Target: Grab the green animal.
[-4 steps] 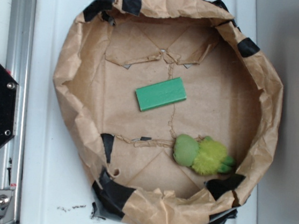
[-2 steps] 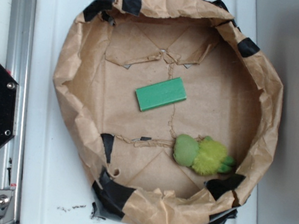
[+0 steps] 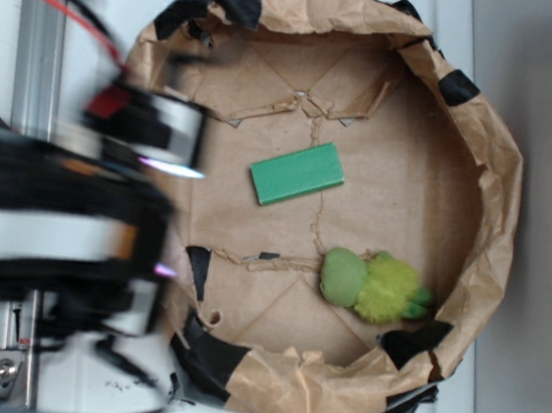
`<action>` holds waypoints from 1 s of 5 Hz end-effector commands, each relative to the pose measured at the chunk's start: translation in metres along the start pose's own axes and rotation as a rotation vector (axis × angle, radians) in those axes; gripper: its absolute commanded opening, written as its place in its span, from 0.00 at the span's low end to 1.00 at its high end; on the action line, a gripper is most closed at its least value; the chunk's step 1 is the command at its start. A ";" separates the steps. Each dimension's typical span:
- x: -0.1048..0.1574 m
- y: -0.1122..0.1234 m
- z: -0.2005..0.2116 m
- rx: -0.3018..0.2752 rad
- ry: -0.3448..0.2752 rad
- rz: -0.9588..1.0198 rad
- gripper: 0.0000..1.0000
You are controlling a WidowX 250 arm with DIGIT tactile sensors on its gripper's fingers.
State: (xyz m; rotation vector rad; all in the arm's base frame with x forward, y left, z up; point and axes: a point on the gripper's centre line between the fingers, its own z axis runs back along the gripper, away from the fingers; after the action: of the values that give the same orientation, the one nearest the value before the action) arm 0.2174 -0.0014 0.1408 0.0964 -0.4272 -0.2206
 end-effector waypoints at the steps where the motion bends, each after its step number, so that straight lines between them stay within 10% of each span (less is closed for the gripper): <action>1: 0.062 0.016 -0.049 -0.146 -0.066 0.002 1.00; 4: 0.058 -0.068 -0.135 -0.327 0.033 -0.168 1.00; 5: 0.052 -0.075 -0.149 -0.229 0.060 -0.216 0.00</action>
State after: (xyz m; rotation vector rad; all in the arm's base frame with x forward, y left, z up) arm 0.3148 -0.0594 0.0208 -0.0635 -0.3292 -0.4334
